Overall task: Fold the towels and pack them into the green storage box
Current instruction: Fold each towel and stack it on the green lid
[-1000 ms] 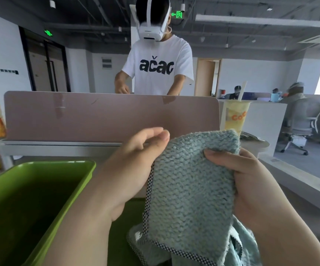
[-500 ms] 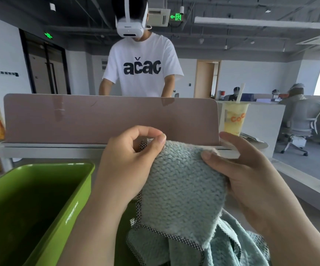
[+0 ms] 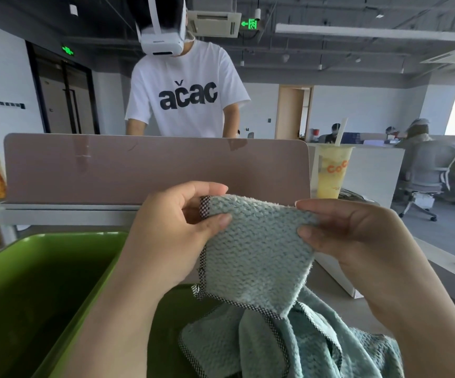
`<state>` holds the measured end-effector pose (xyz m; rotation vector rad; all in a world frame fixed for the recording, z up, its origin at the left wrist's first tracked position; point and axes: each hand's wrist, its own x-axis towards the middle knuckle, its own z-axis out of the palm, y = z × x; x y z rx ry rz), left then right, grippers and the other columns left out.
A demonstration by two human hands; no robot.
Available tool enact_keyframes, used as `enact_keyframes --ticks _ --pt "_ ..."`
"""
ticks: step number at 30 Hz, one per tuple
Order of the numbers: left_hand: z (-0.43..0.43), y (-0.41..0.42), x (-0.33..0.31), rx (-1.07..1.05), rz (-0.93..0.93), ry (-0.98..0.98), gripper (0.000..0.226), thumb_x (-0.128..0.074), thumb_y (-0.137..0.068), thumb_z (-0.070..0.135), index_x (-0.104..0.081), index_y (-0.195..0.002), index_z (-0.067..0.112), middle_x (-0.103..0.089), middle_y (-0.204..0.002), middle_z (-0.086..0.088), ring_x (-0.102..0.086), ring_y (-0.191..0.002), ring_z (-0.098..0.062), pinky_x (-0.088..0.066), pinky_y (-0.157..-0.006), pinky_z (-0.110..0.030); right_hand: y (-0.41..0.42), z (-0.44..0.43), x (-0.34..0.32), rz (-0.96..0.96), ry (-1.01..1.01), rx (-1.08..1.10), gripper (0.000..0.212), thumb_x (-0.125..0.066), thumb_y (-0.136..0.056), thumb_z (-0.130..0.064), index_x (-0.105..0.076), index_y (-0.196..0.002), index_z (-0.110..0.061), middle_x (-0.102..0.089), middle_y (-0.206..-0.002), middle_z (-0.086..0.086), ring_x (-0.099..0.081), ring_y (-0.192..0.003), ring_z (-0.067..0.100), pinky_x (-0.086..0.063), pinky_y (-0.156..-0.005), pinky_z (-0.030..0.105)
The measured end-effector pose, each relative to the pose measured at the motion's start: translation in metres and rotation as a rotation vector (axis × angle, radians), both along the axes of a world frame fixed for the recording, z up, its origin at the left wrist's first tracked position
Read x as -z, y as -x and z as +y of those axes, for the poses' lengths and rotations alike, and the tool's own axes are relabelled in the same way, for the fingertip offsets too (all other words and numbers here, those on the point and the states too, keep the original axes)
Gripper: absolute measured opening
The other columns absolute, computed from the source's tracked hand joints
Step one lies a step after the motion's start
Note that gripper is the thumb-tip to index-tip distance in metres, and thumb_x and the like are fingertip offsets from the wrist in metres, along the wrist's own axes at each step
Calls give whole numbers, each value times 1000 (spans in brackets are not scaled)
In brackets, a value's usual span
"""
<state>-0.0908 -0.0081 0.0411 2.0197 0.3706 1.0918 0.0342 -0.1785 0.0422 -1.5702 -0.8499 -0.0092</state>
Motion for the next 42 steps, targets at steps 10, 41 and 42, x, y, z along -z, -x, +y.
enact_keyframes --ticks 10,41,42 --pt "-4 0 -1 -186 33 -153 26 -72 -79 29 -70 -104 36 -71 -95 16 -65 -87 1 -45 -73 -11 0 6 2 -58 4 56 23 -78 -73 -7 -73 -74 -30 -76 -76 0 -71 -76 28 -57 -81 44" --pt "-9 2 0 399 376 172 54 -79 -58 53 -66 -107 38 -72 -106 20 -67 -101 -2 -48 -97 -40 1 5 6 -145 158 -252 7 -73 -81 -24 -72 -87 -19 -76 -85 7 -70 -73 15 -55 -74 45" --pt "-7 4 0 411 371 203 51 -82 -58 51 -69 -104 33 -74 -105 14 -68 -101 -6 -48 -98 -42 -2 3 6 -122 107 -254 10 -73 -79 -27 -72 -87 -21 -77 -85 5 -72 -75 17 -56 -75 45"
